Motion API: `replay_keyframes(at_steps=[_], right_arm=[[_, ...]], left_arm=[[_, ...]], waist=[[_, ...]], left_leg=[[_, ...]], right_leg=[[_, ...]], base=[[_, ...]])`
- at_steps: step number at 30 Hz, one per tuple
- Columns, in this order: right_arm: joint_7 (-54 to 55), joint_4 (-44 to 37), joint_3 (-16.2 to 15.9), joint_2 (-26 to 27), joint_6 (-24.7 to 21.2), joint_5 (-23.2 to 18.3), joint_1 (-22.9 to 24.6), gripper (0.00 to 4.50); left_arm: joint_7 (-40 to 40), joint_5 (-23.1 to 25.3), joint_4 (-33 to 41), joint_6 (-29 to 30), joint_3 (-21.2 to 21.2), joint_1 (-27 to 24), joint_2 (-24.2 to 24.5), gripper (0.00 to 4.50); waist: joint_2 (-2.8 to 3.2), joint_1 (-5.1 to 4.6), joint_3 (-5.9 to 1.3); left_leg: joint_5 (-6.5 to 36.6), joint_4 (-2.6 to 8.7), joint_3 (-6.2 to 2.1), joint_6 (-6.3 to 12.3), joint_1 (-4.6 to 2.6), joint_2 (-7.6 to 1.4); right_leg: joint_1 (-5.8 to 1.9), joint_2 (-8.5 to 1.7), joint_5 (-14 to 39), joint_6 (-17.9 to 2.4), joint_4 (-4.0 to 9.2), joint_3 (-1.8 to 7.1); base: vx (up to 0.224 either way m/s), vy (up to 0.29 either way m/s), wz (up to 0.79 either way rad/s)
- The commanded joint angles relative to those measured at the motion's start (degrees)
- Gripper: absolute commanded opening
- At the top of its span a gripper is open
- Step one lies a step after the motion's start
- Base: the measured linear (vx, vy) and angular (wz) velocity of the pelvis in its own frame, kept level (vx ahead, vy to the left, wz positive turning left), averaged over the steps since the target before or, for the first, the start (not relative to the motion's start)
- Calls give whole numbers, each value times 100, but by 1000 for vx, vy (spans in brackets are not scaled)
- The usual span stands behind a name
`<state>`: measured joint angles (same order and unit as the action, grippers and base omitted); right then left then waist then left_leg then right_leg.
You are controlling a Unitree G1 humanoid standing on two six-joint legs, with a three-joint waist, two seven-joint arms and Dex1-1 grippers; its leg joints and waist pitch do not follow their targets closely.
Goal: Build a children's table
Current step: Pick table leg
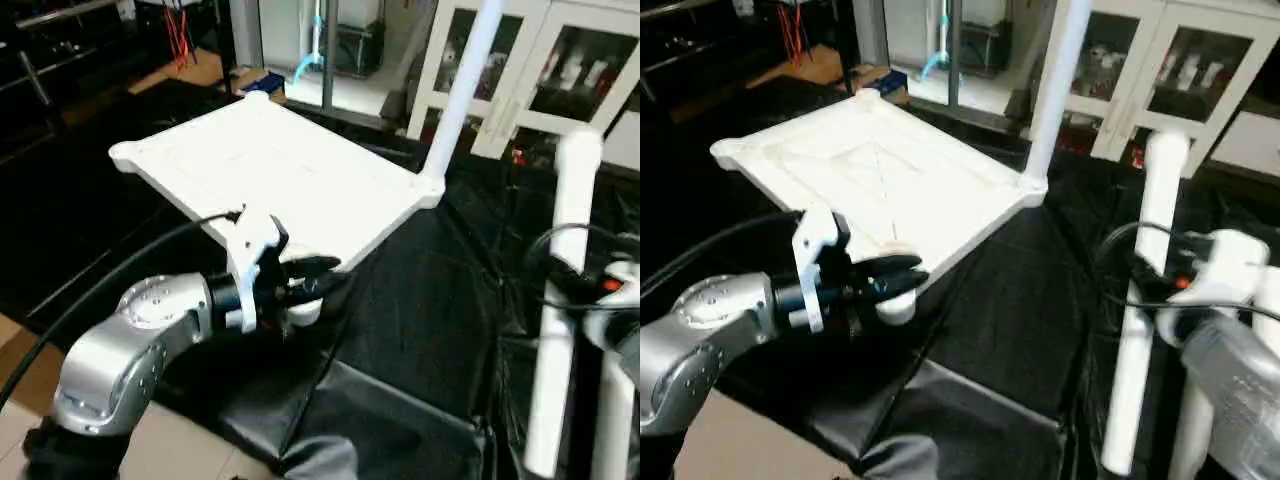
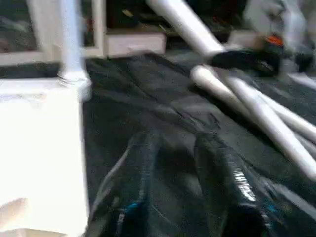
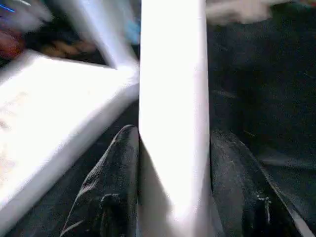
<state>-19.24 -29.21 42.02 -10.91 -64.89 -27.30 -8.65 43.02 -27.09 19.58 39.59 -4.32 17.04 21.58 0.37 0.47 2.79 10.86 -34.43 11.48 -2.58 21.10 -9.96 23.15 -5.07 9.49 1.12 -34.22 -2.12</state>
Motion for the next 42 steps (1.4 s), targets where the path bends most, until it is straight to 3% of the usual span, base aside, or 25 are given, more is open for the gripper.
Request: replay_keyframes(at_steps=[1,3,6,8,10,12,15,16,18,19,20,21,22,25,27,28,30,31,32,34,35,37,40,41,42], right_arm=[[-315,-288,305,31,245,-476,-41,162],[-454,-496,489,200,273,-1013,-80,162],[-582,-609,590,359,276,-1584,-140,162],[-637,-609,523,634,220,-2278,-417,162],[-704,-525,349,798,173,-2650,-670,162],[-746,-447,233,816,204,-2734,-747,162],[-898,-83,-83,850,303,-2755,-1118,162],[-937,104,-180,854,340,-2778,-1327,162],[-943,217,-252,848,362,-2824,-1442,162],[-918,273,-282,848,372,-2887,-1495,162],[-867,347,-329,832,385,-2982,-1565,162],[-841,387,-356,822,384,-3049,-1604,162],[-814,428,-392,805,401,-3101,-1634,162],[-781,479,-445,786,429,-3170,-1665,162],[-757,523,-517,774,475,-3196,-1687,162],[-722,533,-575,782,543,-3111,-1720,162],[-586,523,-691,801,734,-2841,-1786,162],[-384,482,-959,757,1060,-2285,-1818,162],[-384,482,-959,757,1060,-2285,-1818,162],[22,437,-1492,753,1985,-1134,-1810,162],[123,386,-1767,760,2321,-781,-1763,162],[148,348,-1924,750,2452,-637,-1730,162],[290,187,-2458,865,2948,-119,-1620,162],[404,157,-2596,946,3044,-45,-1620,162],[478,165,-2660,983,3195,88,-1640,162]], left_arm=[[-136,-97,-117,-36,138,151,-80,159],[-353,-293,-245,-78,362,320,-347,184],[-471,-519,-283,5,493,451,-525,211],[-423,-837,-264,195,474,600,-736,221],[-286,-942,-243,298,325,696,-816,227],[-241,-939,-254,329,252,729,-847,264],[-119,-1059,-214,486,56,801,-988,273],[-139,-1095,-184,527,-27,820,-1052,285],[-172,-1103,-172,533,-87,821,-1075,297],[-197,-1111,-166,534,-113,820,-1081,308],[-233,-1136,-151,558,-147,823,-1087,310],[-240,-1162,-127,588,-172,820,-1082,310],[-240,-1170,-94,607,-217,806,-1075,317],[-243,-1158,-59,606,-282,782,-1069,347],[-287,-1047,-51,573,-345,774,-1097,355],[-341,-924,-60,509,-397,786,-1103,366],[-438,-751,-91,398,-461,815,-1108,386],[-582,-495,-164,186,-532,860,-1104,389],[-582,-495,-164,186,-532,860,-1104,391],[-809,-151,-324,-132,-607,970,-1150,411],[-878,-127,-385,-193,-602,1011,-1213,423],[-909,-141,-407,-202,-591,1030,-1247,434],[-959,68,-532,-391,-707,1096,-1276,450],[-969,206,-587,-468,-791,1117,-1262,450],[-965,251,-616,-488,-839,1117,-1262,450]], waist=[[21,6,-327],[-17,-20,-322],[-28,-28,-329],[-49,-42,-333],[-74,-55,-339],[-55,-42,-333],[-85,-15,-356],[-135,-4,-354],[-98,33,-366],[-124,31,-368],[-190,28,-375],[-137,59,-377],[-202,59,-386],[-172,109,-378],[-191,134,-369],[-217,140,-365],[-206,143,-356],[-198,143,-349],[-204,136,-340],[-199,135,-340],[-192,118,-345],[-190,104,-351],[-192,99,-366],[-156,96,-366],[-174,84,-382]], left_leg=[[1537,437,-132,-93,-88,-204],[1597,434,-140,-107,-91,-207],[1604,425,-156,-74,-74,-195],[1559,417,-162,-32,-62,-188],[1489,409,-161,-35,-71,-189],[1424,417,-156,-58,-73,-203],[1201,419,-142,-105,-57,-208],[1131,415,-129,-97,-55,-211],[930,404,-115,-71,-70,-218],[871,405,-114,-53,-58,-216],[803,403,-109,-18,-35,-215],[690,399,-109,19,-49,-216],[574,387,-94,59,-38,-219],[476,386,-90,96,-53,-226],[504,392,-83,65,-55,-231],[542,394,-79,46,-53,-227],[640,406,-90,-22,-54,-234],[701,411,-95,-87,-52,-237],[725,419,-98,-148,-46,-239],[875,428,-105,-256,-59,-244],[950,424,-105,-407,-63,-226],[1018,434,-114,-383,-59,-221],[904,423,-115,-284,-36,-219],[883,425,-114,-259,-40,-214],[795,416,-112,-230,-35,-214]], right_leg=[[-170,-190,2058,-694,456,178],[-145,-186,2249,-665,490,162],[-146,-195,2447,-624,512,145],[-143,-207,2525,-625,515,137],[-122,-190,2576,-600,515,128],[-121,-185,2519,-569,511,140],[-141,-195,2285,-621,466,152],[-139,-195,2193,-660,463,155],[-147,-193,1865,-745,432,163],[-163,-189,1765,-768,419,162],[-186,-192,1677,-789,405,160],[-188,-202,1530,-847,381,163],[-201,-194,1381,-869,368,160],[-199,-203,1308,-901,351,164],[-196,-203,1367,-870,358,166],[-197,-202,1442,-828,366,168],[-192,-212,1627,-739,384,170],[-177,-213,1740,-676,399,171],[-173,-211,1825,-616,418,170],[-155,-219,2025,-492,441,176],[-135,-222,2160,-365,456,180],[-152,-201,2052,-372,442,184],[-170,-183,1596,-447,399,182],[-167,-177,1532,-461,400,185],[-182,-171,1339,-497,375,187]], base=[[0,0,0],[0,0,0],[0,0,0],[0,0,0],[0,0,0],[0,0,0],[0,0,0],[0,0,0],[0,0,0],[0,0,0],[0,0,0],[0,0,0],[0,0,0],[0,0,0],[0,0,0],[0,0,0],[0,0,0],[0,0,0],[0,0,0],[0,0,0],[0,0,0],[0,0,0],[0,0,0],[0,0,0],[0,0,0]])
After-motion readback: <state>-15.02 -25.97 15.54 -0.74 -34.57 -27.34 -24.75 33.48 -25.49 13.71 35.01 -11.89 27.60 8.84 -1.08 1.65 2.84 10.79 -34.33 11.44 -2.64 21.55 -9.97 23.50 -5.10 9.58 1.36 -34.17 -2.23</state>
